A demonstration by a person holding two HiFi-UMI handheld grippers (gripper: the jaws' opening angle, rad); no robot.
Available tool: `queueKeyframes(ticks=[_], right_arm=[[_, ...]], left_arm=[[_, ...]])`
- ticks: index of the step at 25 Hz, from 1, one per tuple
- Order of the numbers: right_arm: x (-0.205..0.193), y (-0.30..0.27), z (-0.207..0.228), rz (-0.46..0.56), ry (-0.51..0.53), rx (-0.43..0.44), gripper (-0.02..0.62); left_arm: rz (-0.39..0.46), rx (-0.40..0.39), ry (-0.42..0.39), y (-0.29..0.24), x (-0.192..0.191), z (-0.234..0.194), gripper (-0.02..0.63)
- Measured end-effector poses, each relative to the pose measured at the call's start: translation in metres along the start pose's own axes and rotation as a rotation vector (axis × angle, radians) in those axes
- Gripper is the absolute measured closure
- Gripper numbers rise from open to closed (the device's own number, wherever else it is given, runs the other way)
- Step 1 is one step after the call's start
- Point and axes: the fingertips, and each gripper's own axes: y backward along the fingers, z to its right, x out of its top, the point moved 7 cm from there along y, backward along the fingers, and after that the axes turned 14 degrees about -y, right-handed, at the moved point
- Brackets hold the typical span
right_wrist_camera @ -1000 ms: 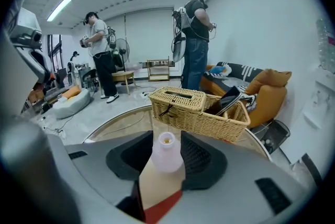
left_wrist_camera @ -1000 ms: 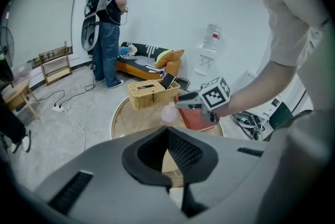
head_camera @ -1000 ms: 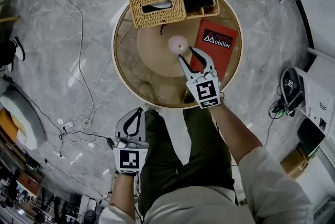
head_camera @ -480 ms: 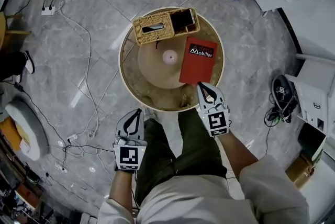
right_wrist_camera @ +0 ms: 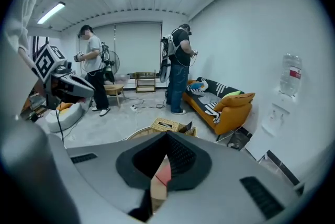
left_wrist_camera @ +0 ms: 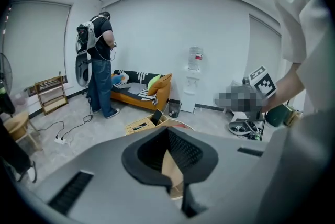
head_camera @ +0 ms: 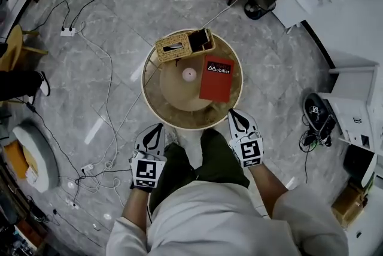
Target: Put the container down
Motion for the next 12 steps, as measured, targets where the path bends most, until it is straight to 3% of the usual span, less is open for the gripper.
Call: queueKeyframes(ticks=[12], right_arm=[[0.011,0.048,-0.009,0.034,0.008,-0.026,0.574]], left_arm=[[0.066,-0.021,-0.07,0.013,0.037,0.017,0.598]])
